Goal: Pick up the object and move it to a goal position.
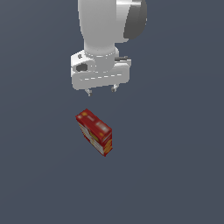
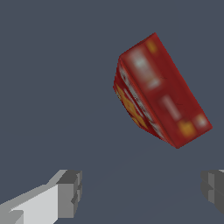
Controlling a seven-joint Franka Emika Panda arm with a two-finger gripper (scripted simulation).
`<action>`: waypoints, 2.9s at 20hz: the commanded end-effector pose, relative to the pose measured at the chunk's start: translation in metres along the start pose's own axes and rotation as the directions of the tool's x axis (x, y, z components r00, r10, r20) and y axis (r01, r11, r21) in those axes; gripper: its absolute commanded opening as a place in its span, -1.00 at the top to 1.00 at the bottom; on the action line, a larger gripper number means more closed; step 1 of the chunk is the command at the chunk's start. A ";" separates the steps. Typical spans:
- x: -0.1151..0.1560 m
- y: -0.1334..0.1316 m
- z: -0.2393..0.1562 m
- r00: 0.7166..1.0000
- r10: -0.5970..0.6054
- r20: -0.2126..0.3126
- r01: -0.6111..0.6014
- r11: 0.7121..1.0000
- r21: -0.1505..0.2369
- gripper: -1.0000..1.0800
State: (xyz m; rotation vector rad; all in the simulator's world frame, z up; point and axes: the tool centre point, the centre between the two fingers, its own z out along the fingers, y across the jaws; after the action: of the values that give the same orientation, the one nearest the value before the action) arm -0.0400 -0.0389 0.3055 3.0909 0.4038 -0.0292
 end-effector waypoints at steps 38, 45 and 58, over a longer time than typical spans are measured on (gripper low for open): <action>0.073 0.056 0.068 0.842 -0.539 -0.029 0.539 0.842 0.007 -0.92; 0.072 0.055 0.099 0.840 -0.541 -0.030 0.542 0.841 0.007 -0.92; 0.074 0.055 0.113 0.840 -0.542 -0.030 0.543 0.840 0.006 1.00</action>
State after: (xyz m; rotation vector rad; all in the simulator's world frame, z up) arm 0.0438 -0.0764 0.1924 2.8729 1.2713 -0.0004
